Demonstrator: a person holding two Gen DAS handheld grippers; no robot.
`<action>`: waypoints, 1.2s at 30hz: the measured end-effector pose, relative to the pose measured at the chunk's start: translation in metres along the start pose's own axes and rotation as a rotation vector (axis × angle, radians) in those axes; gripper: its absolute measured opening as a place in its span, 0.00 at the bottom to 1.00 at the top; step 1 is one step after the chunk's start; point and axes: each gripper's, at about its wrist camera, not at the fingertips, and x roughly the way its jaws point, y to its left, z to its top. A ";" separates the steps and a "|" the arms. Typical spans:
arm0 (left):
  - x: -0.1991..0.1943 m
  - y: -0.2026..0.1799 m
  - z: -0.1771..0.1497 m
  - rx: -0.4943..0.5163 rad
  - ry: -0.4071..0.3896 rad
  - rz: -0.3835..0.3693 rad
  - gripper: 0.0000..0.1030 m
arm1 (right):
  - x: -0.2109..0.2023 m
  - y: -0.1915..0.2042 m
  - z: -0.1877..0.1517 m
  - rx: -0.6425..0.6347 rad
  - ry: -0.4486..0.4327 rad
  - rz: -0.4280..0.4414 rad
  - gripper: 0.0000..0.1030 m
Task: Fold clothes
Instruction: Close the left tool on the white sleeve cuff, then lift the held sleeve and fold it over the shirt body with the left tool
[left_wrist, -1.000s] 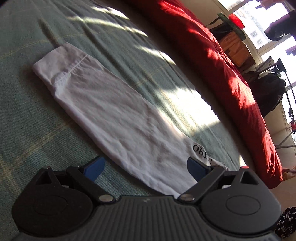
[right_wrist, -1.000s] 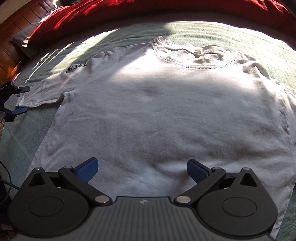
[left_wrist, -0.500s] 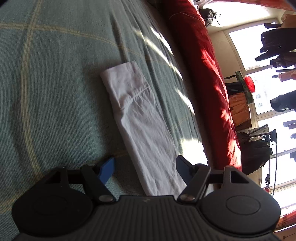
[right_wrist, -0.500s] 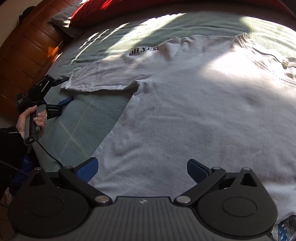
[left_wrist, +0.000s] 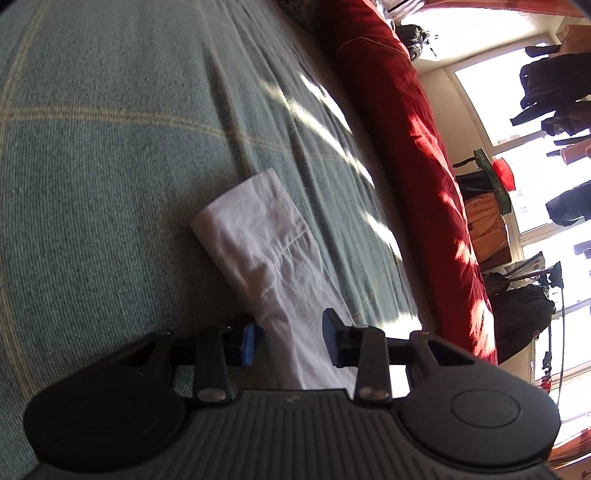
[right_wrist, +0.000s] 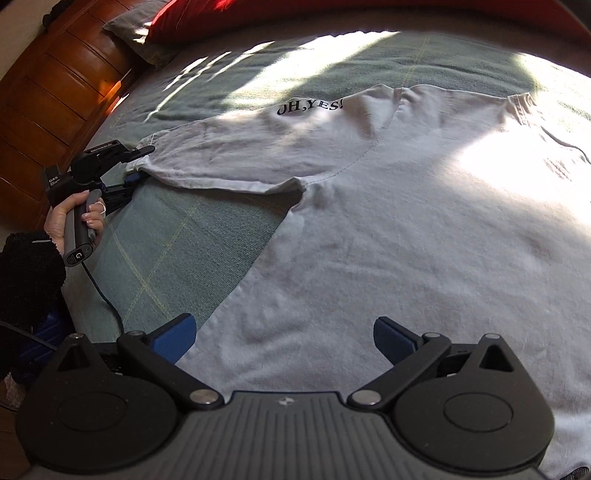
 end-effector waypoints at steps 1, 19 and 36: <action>-0.001 0.000 -0.001 -0.008 -0.004 -0.003 0.34 | 0.001 0.001 0.001 -0.003 0.003 0.000 1.00; 0.012 0.003 0.006 0.006 -0.092 0.002 0.26 | 0.002 -0.011 0.010 0.024 -0.001 -0.018 1.00; 0.006 -0.045 0.002 0.209 -0.100 0.086 0.12 | -0.004 -0.015 -0.004 0.027 -0.023 -0.032 1.00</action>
